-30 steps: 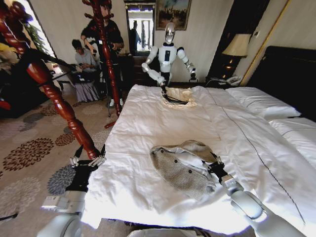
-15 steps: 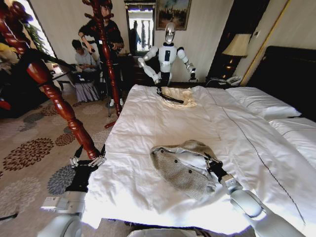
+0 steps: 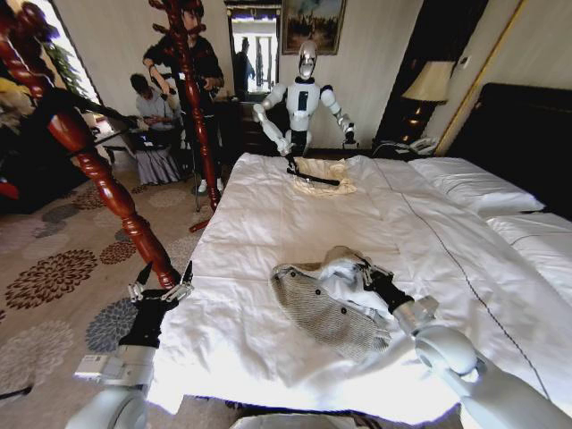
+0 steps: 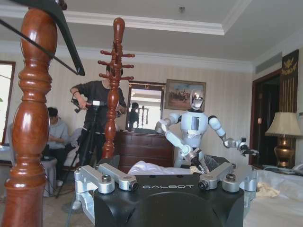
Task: Pick up the clothes from the bed and hang them on the clothes hanger.
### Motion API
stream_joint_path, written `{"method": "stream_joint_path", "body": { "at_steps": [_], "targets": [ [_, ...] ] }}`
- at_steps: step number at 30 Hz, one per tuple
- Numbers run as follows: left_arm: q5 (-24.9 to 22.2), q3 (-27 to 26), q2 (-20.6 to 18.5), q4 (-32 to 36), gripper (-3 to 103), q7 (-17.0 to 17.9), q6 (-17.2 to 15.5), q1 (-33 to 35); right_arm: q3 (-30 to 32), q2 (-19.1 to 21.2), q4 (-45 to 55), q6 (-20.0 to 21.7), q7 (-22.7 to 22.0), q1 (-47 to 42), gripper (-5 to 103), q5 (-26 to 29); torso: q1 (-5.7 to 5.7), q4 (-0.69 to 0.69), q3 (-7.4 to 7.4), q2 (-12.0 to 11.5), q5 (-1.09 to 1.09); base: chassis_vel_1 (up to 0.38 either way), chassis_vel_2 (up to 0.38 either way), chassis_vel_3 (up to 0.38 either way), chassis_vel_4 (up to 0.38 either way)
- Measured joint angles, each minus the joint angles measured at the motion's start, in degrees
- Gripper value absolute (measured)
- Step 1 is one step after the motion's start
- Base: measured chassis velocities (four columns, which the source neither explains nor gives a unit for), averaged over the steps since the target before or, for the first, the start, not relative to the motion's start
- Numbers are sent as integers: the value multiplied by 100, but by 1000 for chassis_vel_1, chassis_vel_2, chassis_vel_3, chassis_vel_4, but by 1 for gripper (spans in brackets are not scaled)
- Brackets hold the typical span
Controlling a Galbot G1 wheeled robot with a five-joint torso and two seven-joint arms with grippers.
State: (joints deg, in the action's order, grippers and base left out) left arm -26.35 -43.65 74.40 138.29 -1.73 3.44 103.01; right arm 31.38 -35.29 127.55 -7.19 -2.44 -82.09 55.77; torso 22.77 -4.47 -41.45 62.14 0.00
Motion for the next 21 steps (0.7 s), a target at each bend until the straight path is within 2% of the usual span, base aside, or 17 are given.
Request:
{"method": "stream_joint_path", "body": {
  "at_steps": [1, 2, 3, 5, 8, 13, 17, 21],
  "targets": [
    [-86, -1, -14, -5, 100, 0, -2, -5, 22, 38, 97, -2, 0, 76, 1, 227, 0, 0, 0, 0, 0, 0, 0, 0, 0],
    [-86, -1, -14, -5, 100, 0, -2, -5, 22, 38, 97, -2, 0, 76, 1, 227, 0, 0, 0, 0, 0, 0, 0, 0, 0],
    [-261, 0, -20, -5, 100, -4, -5, -9, 72, 116, 288, -9, -3, 243, 1, 704, 0, 0, 0, 0, -1, 0, 0, 0, 0],
    [-491, 32, 15, 26, 100, -13, -14, -10, 143, 210, 501, -47, 4, 518, 1, 1252, 0, -1, 0, 0, 0, 0, 0, 0, 0],
    [-570, 61, 42, 57, 100, -30, -14, -13, 179, 250, 586, -60, 8, 777, 1, 1580, 0, -1, 0, 0, 1, 0, 0, 0, 0],
    [-763, 198, -54, 111, 100, -192, 85, -12, 250, 310, 720, -64, -126, 1924, 1, 2363, 0, 1, 0, 0, 1, 0, 0, 0, 0],
    [-885, 362, -261, 83, 100, -300, 133, -15, 268, 345, 741, -46, -161, 2151, 1, 2465, 0, -1, 0, 0, 1, 0, 0, 0, 0],
    [-1190, 653, -776, -29, 100, -521, 136, -101, 234, 306, 749, 8, -155, 2081, 1, 2299, 0, -1, 0, 0, 1, 0, 0, 0, 0]
  ]
}}
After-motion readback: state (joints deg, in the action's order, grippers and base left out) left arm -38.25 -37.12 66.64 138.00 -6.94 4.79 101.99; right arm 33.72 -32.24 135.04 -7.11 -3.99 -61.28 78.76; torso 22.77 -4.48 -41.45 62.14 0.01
